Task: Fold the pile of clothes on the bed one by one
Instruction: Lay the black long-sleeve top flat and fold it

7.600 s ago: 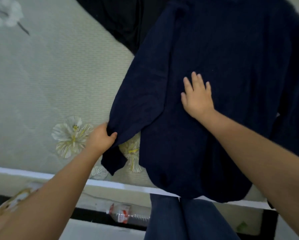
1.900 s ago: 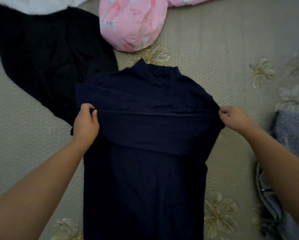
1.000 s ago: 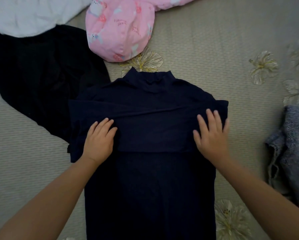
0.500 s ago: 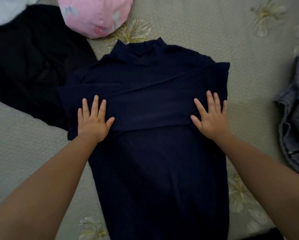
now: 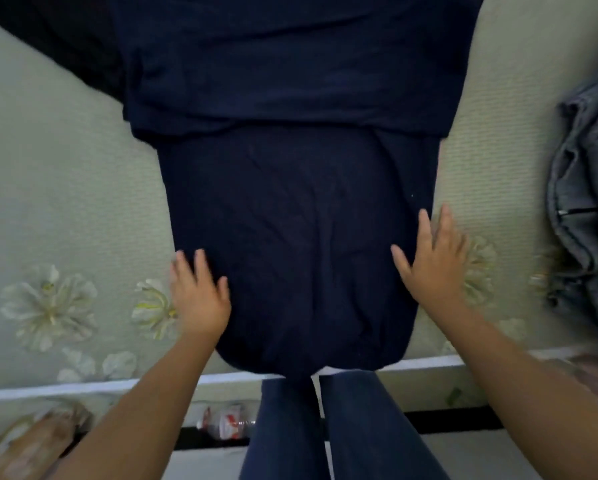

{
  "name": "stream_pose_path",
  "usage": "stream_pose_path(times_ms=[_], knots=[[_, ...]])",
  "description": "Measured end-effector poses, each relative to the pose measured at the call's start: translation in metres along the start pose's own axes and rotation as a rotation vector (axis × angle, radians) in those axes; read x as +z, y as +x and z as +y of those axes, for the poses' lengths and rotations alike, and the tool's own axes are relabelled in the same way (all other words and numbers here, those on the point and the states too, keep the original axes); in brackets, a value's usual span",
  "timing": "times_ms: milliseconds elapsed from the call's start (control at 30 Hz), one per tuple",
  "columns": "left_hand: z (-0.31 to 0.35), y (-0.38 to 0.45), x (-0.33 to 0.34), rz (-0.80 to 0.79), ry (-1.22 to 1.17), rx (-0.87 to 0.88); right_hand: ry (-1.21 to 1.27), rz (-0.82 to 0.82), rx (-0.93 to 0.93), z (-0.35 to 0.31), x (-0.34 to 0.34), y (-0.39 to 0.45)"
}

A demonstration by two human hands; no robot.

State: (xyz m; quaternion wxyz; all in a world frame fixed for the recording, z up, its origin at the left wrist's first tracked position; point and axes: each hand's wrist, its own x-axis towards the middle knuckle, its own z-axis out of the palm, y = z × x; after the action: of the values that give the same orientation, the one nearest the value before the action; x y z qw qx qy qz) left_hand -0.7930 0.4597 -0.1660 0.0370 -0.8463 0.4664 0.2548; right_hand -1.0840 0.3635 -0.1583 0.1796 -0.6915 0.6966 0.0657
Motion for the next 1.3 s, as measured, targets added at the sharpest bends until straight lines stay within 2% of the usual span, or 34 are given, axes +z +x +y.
stream_pose_path(times_ms=[67, 133, 200, 333, 467, 533, 633, 800, 1067, 1200, 1300], knots=[[-0.016, -0.020, 0.004, 0.007, -0.161, -0.280, 0.044, -0.069, 0.049, 0.013, 0.010, -0.040], [-0.026, -0.034, 0.003, -0.014, -0.298, -0.410, 0.087, -0.109, 0.080, 0.018, 0.020, -0.066], [-0.028, -0.042, 0.001, -0.041, -0.508, -0.421, 0.147, -0.105, 0.171, 0.013, 0.025, -0.079], [-0.024, -0.051, -0.003, -0.218, -0.855, -0.381, 0.151, -0.139, 0.284, 0.000, 0.034, -0.093], [-0.031, -0.055, -0.015, -0.232, -1.273, -0.490, 0.364, -0.144, 0.367, -0.005, 0.030, -0.116], [-0.043, -0.055, -0.022, -0.231, -1.365, -0.473, 0.399, -0.190, 0.418, -0.005, 0.029, -0.134], [-0.054, -0.057, -0.028, -0.213, -1.233, -0.413, 0.325, -0.220, 0.429, 0.002, 0.029, -0.153], [-0.080, -0.064, -0.027, -0.064, -0.942, -0.345, 0.313, -0.008, 0.483, 0.026, 0.011, -0.156], [-0.102, -0.100, 0.001, 0.100, -0.755, -0.541, 0.178, 0.029, 0.455, 0.043, 0.005, -0.130], [-0.103, -0.114, 0.009, 0.182, -0.719, -0.435, 0.175, 0.084, 0.509, 0.037, 0.004, -0.110], [-0.099, -0.111, 0.008, 0.126, -0.706, -0.350, 0.153, 0.133, 0.397, 0.031, 0.003, -0.099]])
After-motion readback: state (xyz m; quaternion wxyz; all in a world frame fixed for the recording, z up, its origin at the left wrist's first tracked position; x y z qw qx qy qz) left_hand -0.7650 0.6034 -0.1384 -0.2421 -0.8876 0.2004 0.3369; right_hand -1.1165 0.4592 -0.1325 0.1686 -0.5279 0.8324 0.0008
